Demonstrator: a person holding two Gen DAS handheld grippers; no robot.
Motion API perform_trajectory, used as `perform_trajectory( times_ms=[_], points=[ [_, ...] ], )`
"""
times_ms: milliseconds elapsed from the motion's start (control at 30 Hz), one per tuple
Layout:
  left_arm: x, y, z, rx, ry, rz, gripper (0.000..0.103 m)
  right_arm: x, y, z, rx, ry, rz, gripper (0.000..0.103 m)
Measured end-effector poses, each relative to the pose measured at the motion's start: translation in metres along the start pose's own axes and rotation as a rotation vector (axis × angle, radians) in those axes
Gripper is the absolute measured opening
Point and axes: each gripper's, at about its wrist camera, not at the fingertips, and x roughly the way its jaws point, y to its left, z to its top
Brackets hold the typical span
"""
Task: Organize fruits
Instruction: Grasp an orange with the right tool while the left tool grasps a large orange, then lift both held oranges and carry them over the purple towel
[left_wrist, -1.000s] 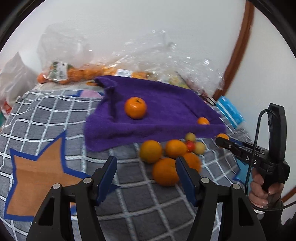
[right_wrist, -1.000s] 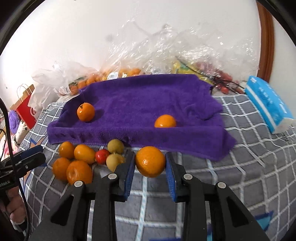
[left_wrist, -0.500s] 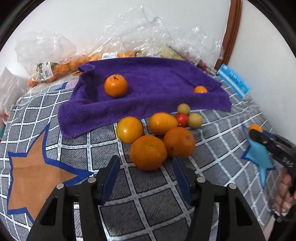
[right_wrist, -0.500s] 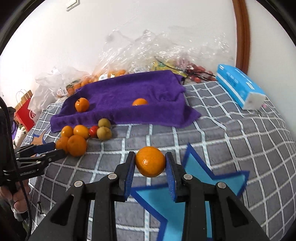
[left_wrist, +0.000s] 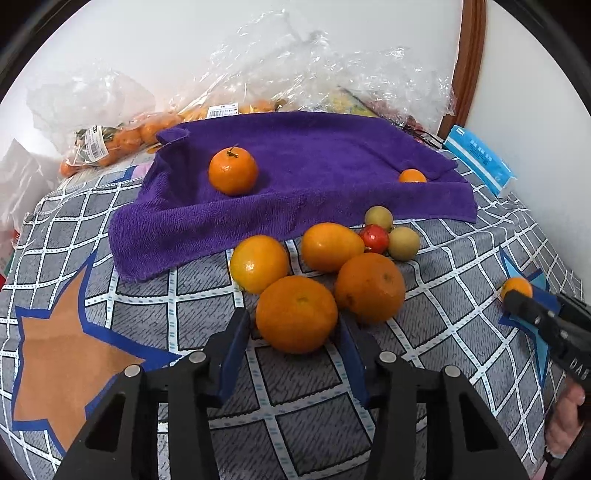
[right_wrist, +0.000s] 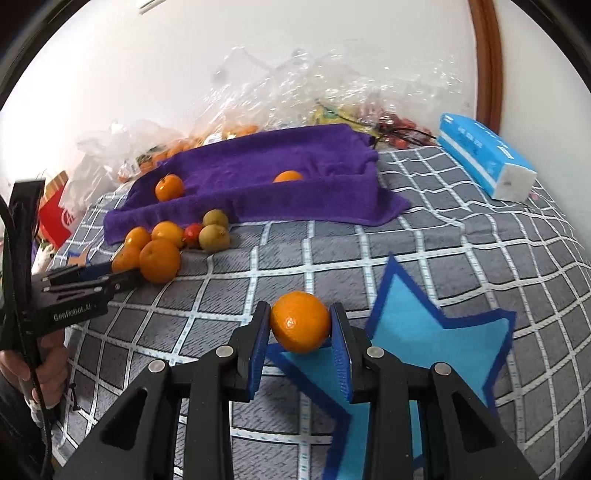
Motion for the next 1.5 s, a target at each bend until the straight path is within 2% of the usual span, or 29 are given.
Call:
perform_trajectory(
  times_ms=[500,533,567,600,667,800,1000,1200,1300,1400,1500],
  points=[
    [0.002,0.001,0.000,-0.021,-0.002,-0.017,0.046,0.001,-0.002,0.000,0.004,-0.006,0.044,0.032],
    [0.001,0.003,0.000,-0.026,-0.004,-0.026,0.046,0.002,-0.002,0.000,0.006,-0.003,0.048,0.032],
    [0.000,0.005,0.000,-0.035,-0.012,-0.048,0.042,0.002,-0.002,0.000,0.007,-0.003,0.056,0.032],
    [-0.003,0.008,-0.001,-0.049,-0.030,-0.114,0.040,0.001,-0.003,0.000,0.008,-0.005,0.064,0.032],
    [-0.008,0.010,-0.003,-0.062,-0.049,-0.165,0.040,0.001,-0.003,0.000,0.010,-0.010,0.072,0.032],
    [-0.014,0.005,-0.004,-0.050,-0.081,-0.158,0.040,0.000,-0.003,0.000,0.009,-0.012,0.088,0.032],
    [-0.022,0.011,-0.005,-0.084,-0.135,-0.156,0.040,-0.003,-0.004,-0.001,0.018,-0.029,0.084,0.032],
    [-0.036,0.016,-0.005,-0.095,-0.202,-0.139,0.040,-0.009,-0.003,0.002,0.012,-0.057,0.044,0.032],
    [-0.044,0.018,-0.001,-0.109,-0.188,-0.126,0.040,-0.019,0.002,0.016,-0.021,-0.081,0.045,0.032],
    [-0.062,0.018,0.009,-0.108,-0.211,-0.145,0.040,-0.030,0.008,0.037,-0.049,-0.125,0.031,0.032],
    [-0.076,0.014,0.025,-0.082,-0.235,-0.114,0.040,-0.036,0.013,0.060,-0.075,-0.175,0.024,0.032]
  ],
)
